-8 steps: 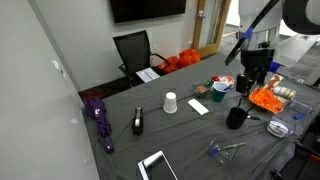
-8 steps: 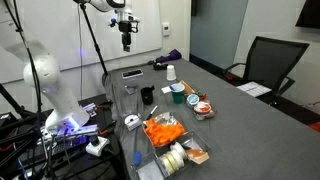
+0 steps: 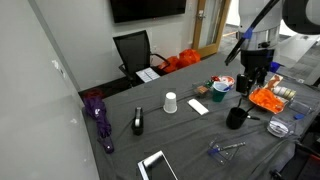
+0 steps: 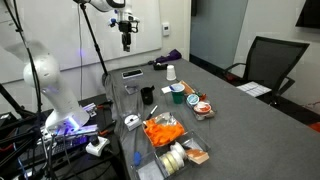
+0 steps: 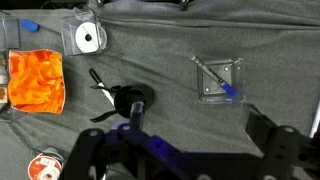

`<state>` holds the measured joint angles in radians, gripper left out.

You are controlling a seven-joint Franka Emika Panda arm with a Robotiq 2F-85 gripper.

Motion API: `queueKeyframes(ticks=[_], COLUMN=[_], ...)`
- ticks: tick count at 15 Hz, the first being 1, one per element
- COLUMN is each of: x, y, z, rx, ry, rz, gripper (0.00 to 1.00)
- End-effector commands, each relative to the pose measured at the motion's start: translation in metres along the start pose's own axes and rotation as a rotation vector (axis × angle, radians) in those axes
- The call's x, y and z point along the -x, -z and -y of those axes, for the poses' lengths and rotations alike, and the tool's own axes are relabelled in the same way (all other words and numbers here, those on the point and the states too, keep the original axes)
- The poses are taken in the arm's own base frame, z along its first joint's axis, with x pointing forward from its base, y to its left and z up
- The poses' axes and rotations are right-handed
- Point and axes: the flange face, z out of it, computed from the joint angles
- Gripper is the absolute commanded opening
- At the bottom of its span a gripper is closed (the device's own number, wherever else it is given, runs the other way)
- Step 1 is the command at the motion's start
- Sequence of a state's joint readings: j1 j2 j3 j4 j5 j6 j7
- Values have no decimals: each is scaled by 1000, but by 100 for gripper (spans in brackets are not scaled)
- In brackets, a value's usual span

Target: Move the marker from the cup to the tray

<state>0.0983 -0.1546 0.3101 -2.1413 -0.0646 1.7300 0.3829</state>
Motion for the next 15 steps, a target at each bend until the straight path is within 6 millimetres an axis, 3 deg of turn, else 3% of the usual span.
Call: queueKeyframes(ticks=[1,15], x=[0,-2], y=[0,-2], z=[0,-2], rx=[0,-11], ry=[0,4], rz=[1,-44], gripper=[100,100])
